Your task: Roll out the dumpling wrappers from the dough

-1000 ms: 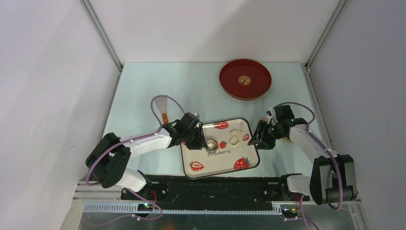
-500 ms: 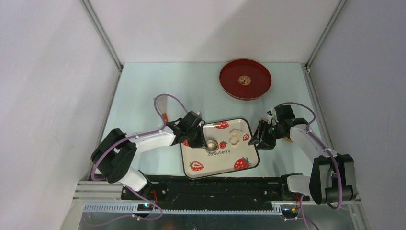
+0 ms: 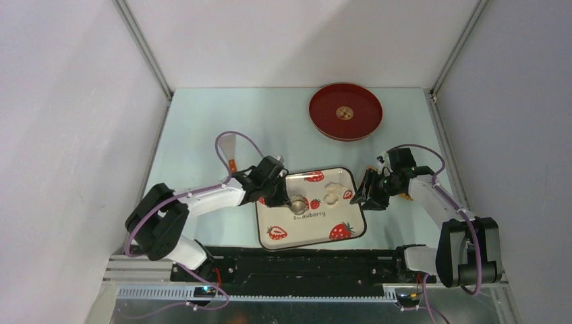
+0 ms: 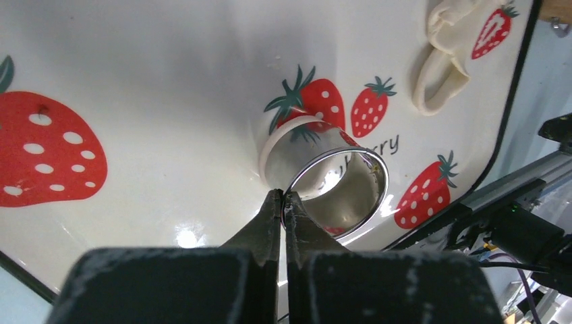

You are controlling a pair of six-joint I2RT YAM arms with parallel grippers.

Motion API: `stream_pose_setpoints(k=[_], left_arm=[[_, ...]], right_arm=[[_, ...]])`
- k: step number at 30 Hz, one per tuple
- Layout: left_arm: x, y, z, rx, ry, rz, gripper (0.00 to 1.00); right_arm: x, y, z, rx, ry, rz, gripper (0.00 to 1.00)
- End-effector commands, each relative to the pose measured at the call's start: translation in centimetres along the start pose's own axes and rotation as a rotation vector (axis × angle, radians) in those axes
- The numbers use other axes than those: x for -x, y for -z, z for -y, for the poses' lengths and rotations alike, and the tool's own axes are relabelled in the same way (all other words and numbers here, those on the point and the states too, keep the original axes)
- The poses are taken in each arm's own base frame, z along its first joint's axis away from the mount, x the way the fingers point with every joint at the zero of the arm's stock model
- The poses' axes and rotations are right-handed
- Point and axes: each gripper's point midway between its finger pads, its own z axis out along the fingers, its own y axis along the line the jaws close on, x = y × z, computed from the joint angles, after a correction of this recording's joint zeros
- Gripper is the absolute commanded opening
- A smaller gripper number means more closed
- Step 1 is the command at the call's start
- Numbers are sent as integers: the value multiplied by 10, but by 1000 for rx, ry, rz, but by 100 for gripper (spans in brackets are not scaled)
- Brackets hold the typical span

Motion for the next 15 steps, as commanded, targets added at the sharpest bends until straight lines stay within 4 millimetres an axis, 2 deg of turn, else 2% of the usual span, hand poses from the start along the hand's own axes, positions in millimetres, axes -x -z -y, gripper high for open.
stream_pose_setpoints(k=[1, 9, 15], left_arm=[[24, 21, 28, -80, -47, 90, 0], [26, 33, 33, -100, -59, 106, 0], [32, 36, 24, -85, -37, 124, 0]], right_arm=[[0, 0, 2, -3, 4, -4, 53], [0, -1, 2, -1, 3, -6, 53], [1, -2, 2, 2, 2, -7, 53]])
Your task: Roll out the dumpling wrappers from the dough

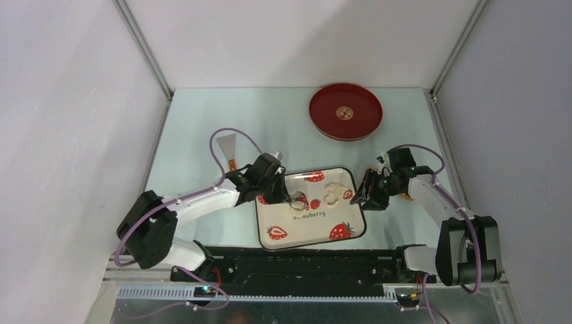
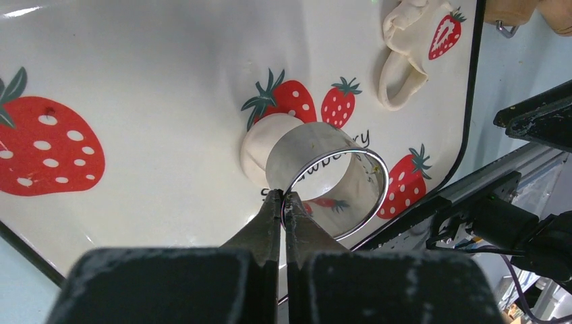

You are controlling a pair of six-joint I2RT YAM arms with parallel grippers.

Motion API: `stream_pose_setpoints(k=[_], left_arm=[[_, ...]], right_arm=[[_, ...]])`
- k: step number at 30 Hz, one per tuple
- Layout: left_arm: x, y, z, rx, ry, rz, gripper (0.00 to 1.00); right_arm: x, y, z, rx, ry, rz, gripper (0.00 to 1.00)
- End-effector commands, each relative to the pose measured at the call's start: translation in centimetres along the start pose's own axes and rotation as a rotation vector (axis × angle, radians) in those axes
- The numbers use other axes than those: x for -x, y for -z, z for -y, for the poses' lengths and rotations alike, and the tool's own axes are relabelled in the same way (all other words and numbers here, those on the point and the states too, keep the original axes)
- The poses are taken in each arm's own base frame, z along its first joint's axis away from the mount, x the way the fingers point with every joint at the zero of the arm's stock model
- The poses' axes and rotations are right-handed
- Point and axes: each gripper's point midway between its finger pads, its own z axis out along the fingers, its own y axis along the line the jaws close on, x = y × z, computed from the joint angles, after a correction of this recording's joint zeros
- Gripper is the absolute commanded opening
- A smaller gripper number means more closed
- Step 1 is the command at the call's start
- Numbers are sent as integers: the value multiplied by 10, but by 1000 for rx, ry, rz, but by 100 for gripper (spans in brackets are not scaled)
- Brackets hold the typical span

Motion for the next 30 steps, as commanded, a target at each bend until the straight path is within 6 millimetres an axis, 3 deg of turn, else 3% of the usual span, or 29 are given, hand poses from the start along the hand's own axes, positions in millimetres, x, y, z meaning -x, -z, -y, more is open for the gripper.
stream_pose_setpoints(k=[1, 7, 14, 21, 28, 30], left_arm=[[21, 13, 8, -31, -15, 67, 0], [36, 28, -30, 8, 40, 108, 0], [54, 61, -103, 142, 124, 182, 0], [57, 100, -175, 311, 279, 252, 0], [58, 126, -236, 482, 483, 331, 0], [58, 126, -245, 488, 523, 316, 0]], right_arm=[[0, -1, 0, 7, 5, -4, 53], [2, -2, 2, 2, 6, -3, 53], [3, -5, 1, 7, 3, -5, 53], [4, -6, 4, -6, 0, -5, 53], [8, -6, 12, -42, -12, 13, 54], [9, -6, 16, -55, -18, 17, 54]])
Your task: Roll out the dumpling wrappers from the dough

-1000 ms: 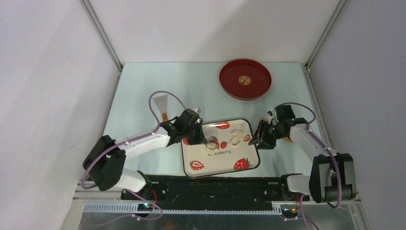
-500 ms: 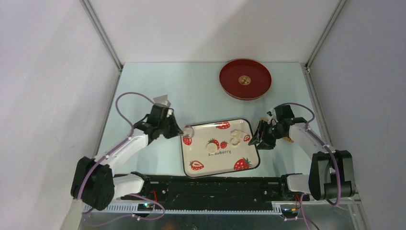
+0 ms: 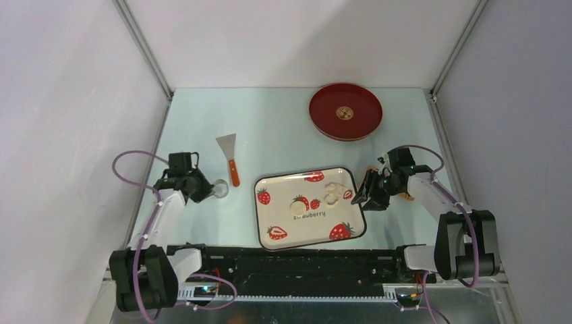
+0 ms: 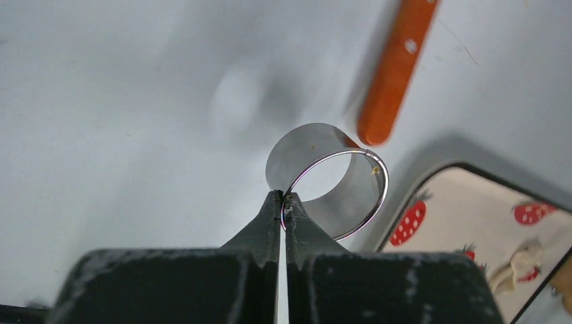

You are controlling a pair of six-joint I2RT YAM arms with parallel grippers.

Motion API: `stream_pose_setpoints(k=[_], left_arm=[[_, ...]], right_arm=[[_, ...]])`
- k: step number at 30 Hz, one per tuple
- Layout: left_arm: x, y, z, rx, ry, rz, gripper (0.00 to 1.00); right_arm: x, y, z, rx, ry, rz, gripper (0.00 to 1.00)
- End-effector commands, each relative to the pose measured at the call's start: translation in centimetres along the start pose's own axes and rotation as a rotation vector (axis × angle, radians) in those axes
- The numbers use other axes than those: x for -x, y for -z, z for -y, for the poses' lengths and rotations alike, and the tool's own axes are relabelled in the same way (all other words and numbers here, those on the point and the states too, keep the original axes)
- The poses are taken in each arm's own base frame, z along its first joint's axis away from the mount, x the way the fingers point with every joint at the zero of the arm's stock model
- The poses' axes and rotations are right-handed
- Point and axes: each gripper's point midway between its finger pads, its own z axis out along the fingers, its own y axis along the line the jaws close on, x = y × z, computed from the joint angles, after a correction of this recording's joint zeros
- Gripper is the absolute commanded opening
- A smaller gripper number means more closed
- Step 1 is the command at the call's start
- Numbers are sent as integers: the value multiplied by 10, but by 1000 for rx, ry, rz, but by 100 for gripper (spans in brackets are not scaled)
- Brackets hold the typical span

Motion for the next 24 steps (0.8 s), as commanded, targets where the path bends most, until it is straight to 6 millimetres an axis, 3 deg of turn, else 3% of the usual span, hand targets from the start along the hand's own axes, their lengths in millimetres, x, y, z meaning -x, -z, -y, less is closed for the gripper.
stream_pose_setpoints(k=[1, 7, 9, 13, 15, 16, 20, 23, 24], left_arm=[[13, -5, -25, 75, 56, 5, 0], [12, -18, -37, 115, 93, -62, 0], [10, -21, -40, 125, 97, -76, 8], [10, -21, -44, 140, 101, -72, 33], [11, -19, -45, 141, 103, -60, 42], [14, -18, -46, 146, 106, -49, 53], [29, -4, -44, 142, 85, 29, 77], [42, 10, -41, 135, 62, 89, 82], [47, 14, -40, 137, 52, 108, 83]], right_arm=[[8, 0, 9, -34, 0, 32, 54], [15, -1, 10, -48, 2, 62, 54], [18, -1, 10, -66, 8, 62, 54], [30, 2, 3, -97, 48, 76, 54], [42, 5, -4, -116, 73, 92, 54], [53, 7, -11, -123, 94, 110, 54], [92, 10, -34, -133, 147, 154, 54], [128, 13, -57, -137, 195, 193, 53], [134, 5, -55, -151, 194, 175, 53]])
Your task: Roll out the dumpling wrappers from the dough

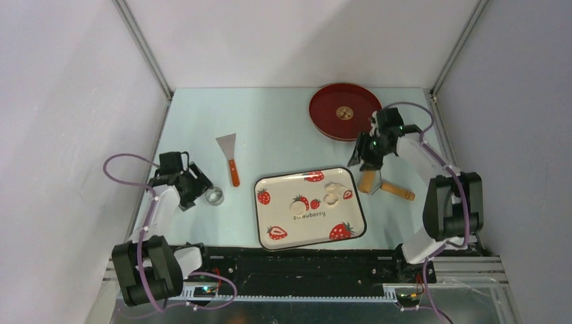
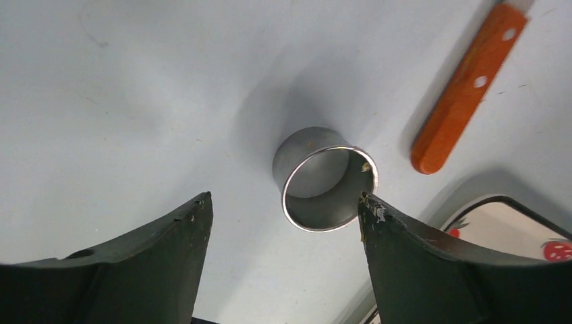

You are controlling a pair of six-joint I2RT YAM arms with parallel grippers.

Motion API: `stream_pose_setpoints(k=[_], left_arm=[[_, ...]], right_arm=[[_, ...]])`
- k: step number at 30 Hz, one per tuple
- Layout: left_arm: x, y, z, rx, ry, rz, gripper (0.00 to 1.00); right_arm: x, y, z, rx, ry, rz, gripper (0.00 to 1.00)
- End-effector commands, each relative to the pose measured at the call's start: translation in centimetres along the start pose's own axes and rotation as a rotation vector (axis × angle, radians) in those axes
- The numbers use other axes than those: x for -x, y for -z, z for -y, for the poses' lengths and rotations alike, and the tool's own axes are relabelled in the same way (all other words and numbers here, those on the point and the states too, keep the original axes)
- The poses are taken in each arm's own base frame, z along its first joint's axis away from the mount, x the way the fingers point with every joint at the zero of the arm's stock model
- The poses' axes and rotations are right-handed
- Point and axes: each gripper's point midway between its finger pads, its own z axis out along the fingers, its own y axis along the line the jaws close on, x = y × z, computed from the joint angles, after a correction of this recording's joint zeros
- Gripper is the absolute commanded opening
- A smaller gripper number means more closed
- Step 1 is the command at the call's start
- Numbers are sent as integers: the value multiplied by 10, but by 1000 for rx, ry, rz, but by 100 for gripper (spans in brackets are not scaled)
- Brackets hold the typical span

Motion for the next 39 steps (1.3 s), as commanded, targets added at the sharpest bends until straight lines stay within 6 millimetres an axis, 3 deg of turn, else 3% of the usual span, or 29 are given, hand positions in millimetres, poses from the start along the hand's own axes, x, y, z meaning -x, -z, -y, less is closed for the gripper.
stream_pose_setpoints(k=[1, 6, 11, 12, 13, 16, 20, 27, 33, 39], left_arm=[[40, 32, 10, -29, -35, 164, 83], [59, 63, 37, -164, -80, 265, 85], [62, 83, 74, -280, -178, 307, 84], [58, 81, 80, -291, -205, 296, 84], [58, 78, 85, -294, -217, 293, 84], [48, 69, 100, -310, -263, 254, 83], [35, 50, 111, -298, -304, 202, 82], [22, 23, 124, -262, -349, 121, 83], [19, 9, 134, -242, -368, 77, 84], [14, -11, 141, -198, -411, 34, 86]], right_arm=[[57, -2, -20, -32, 94, 87, 53], [106, -29, -40, -73, 164, 126, 53], [157, -65, -62, -114, 222, 143, 52], [171, -60, -72, -102, 232, 174, 52], [171, -76, -64, -124, 226, 138, 52], [197, -94, -64, -124, 219, 159, 51], [214, -113, -55, -113, 171, 146, 35], [207, -137, -39, -134, 137, 103, 13], [179, -148, -27, -153, 134, 9, 9], [148, -140, -31, -143, 146, -39, 9]])
